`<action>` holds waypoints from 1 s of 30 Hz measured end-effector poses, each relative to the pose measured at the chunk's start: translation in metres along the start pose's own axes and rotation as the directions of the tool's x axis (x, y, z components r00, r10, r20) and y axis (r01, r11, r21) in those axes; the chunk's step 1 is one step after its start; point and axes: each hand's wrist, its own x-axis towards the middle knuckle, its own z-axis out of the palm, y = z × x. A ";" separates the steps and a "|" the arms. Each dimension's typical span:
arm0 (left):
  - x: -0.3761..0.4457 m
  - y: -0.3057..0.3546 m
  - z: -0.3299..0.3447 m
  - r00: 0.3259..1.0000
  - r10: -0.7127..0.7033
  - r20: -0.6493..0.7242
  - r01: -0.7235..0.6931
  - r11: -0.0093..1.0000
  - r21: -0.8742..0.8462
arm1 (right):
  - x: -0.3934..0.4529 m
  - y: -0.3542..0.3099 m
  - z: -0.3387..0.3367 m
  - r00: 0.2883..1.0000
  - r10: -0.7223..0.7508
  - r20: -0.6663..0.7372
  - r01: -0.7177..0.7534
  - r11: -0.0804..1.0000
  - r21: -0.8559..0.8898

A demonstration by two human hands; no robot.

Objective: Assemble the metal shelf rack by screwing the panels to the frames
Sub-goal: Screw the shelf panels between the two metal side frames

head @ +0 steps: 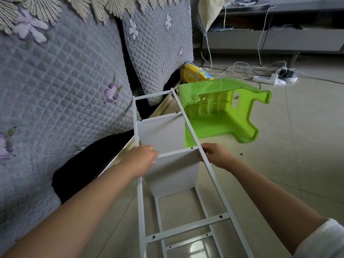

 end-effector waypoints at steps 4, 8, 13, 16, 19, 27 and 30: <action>0.002 -0.002 -0.003 0.995 -0.097 -0.030 0.096 0.995 -0.034 | -0.002 -0.010 -0.001 0.996 0.078 -0.037 -0.070 0.978 0.196; 0.002 -0.001 -0.004 0.972 -0.227 -0.062 0.215 0.963 -0.162 | -0.002 -0.026 -0.005 1.000 -0.027 -0.002 0.027 0.990 -0.137; -0.002 0.001 -0.004 0.883 -0.469 0.015 0.464 0.869 -0.169 | 0.009 -0.043 0.004 0.999 -0.022 0.037 0.040 0.802 -0.596; -0.005 -0.004 -0.001 0.842 -0.533 0.089 0.539 0.819 -0.197 | 0.012 -0.048 0.006 1.000 -0.009 0.016 0.017 0.742 -0.670; -0.002 -0.006 0.001 0.876 -0.474 0.092 0.483 0.855 -0.190 | 0.016 -0.051 0.004 0.998 0.013 0.063 0.040 0.649 -0.760; 0.005 -0.006 -0.001 0.892 -0.443 0.091 0.451 0.852 -0.265 | 0.021 -0.071 -0.005 0.991 0.084 0.108 0.024 0.665 -0.746; 0.005 -0.003 -0.002 0.886 -0.451 0.107 0.462 0.840 -0.285 | 0.020 -0.071 -0.005 0.992 0.078 0.097 0.023 0.651 -0.758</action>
